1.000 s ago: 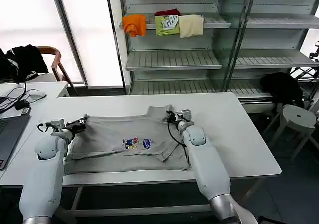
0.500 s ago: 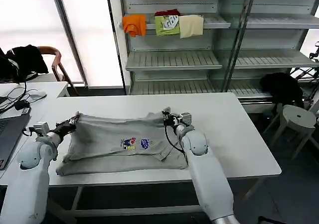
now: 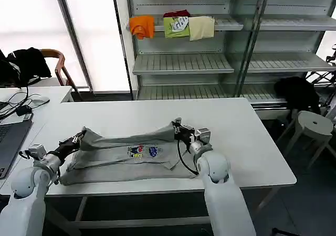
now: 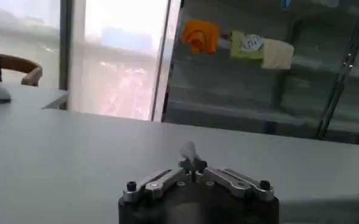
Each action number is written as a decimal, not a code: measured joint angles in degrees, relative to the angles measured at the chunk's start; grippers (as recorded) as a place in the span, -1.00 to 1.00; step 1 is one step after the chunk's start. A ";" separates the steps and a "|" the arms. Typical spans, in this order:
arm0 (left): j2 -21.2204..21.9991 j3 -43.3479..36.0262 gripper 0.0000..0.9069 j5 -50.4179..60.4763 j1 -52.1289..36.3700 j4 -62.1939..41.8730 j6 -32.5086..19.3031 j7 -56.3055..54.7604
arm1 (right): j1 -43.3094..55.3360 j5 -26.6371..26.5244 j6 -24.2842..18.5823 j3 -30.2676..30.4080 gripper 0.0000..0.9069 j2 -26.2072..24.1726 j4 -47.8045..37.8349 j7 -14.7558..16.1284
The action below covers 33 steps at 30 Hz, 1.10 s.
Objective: Fold and organize the clothes.
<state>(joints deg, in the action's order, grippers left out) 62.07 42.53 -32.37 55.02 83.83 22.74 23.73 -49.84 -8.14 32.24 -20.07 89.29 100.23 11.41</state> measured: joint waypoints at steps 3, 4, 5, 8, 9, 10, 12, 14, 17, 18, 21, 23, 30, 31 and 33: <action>-0.26 0.40 -1.00 -1.11 1.26 0.76 -0.25 0.44 | -1.93 -0.02 0.20 -0.08 -1.00 -0.69 2.53 0.08; -0.39 0.56 -0.98 -1.45 1.54 1.00 -0.31 0.56 | -2.51 -0.01 0.24 -0.15 -1.00 -0.81 3.23 0.12; -0.52 0.72 -1.00 -1.81 1.85 1.26 -0.41 0.69 | -3.10 0.00 0.27 -0.18 -1.00 -0.93 3.79 0.17; -1.04 1.16 -1.00 -2.86 2.81 1.88 -0.73 1.14 | -5.02 0.23 0.37 -0.17 -1.00 -1.03 4.99 0.52; -1.21 1.33 -1.00 -3.22 3.08 2.05 -0.84 1.32 | -5.62 0.33 0.39 -0.14 -1.00 -1.04 5.30 0.59; -1.36 1.51 -0.98 -3.53 3.31 2.21 -0.94 1.52 | -6.21 0.46 0.39 -0.10 -1.00 -1.05 5.61 0.66; -1.66 1.75 -1.00 -3.87 3.82 2.51 -1.01 1.80 | -7.24 0.75 0.37 -0.04 -1.00 -1.09 6.06 0.80; -1.95 1.93 -0.98 -3.99 4.33 2.78 -1.03 2.08 | -8.21 1.11 0.32 0.01 -1.00 -1.15 6.32 0.90; -2.28 2.02 -0.98 -3.99 5.04 3.22 -1.08 2.43 | -9.43 1.70 0.06 0.02 -1.00 -1.27 6.54 1.15; -2.28 2.02 -0.98 -3.96 5.33 3.38 -1.12 2.51 | -9.74 1.86 -0.01 0.02 -1.00 -1.31 6.58 1.20; -2.14 1.90 -0.98 -3.37 6.18 3.64 -1.31 2.76 | -10.51 2.40 -0.22 0.04 -1.00 -1.44 6.65 1.34; -2.00 1.86 -0.98 -2.83 6.57 3.65 -1.44 2.81 | -10.84 2.86 -0.39 0.05 -1.00 -1.53 6.65 1.39; -1.48 1.62 -0.98 -0.23 7.53 3.52 -1.62 2.63 | -11.34 4.12 -0.65 -0.03 -1.00 -1.80 6.23 1.46; -1.43 1.62 -0.98 0.16 7.60 3.52 -1.62 2.54 | -11.37 4.31 -0.65 -0.04 -1.00 -1.87 6.11 1.41; -1.44 1.65 -0.96 0.98 7.84 3.53 -1.63 2.42 | -11.45 4.68 -0.65 -0.09 -1.00 -2.00 5.93 1.25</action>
<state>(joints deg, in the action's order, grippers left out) 60.64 44.19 -31.39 62.86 87.36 21.11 26.15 -61.28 -3.46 31.59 -20.17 87.29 106.16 12.67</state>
